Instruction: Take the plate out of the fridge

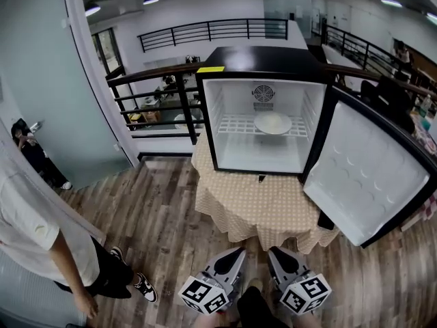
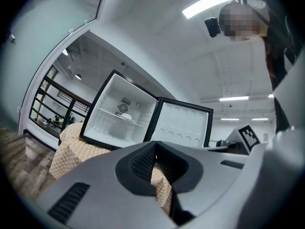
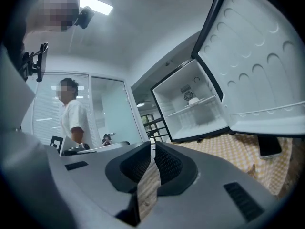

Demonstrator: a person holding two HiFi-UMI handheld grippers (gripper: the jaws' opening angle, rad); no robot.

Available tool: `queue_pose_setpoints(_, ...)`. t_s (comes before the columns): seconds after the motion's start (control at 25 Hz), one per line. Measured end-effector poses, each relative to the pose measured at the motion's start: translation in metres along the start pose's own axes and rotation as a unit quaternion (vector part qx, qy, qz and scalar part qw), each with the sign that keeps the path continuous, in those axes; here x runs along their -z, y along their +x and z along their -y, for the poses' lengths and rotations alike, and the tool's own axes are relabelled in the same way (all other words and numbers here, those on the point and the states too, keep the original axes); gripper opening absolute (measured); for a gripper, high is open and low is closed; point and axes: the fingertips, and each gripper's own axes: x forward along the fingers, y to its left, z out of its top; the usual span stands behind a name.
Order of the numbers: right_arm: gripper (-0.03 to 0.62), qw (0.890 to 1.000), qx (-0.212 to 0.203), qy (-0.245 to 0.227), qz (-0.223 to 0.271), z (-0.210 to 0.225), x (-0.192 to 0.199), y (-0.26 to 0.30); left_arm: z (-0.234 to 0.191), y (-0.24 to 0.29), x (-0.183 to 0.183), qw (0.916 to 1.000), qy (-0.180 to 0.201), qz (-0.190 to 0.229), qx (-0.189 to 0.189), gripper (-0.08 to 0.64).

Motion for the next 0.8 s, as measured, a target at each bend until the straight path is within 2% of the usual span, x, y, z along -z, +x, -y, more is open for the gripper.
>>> queue_pose_setpoints(0.32,0.048,1.0,-0.015,0.003,0.006,0.035,-0.03,0.064,-0.045,0.067,-0.022,0.9999,0.012,0.004,0.007,0.009)
queue_pose_setpoints(0.8,0.048,0.999,0.008,0.049,0.014,0.111,-0.056,0.117,-0.082,0.158,-0.021,0.9994,0.001,-0.01,0.034,0.009)
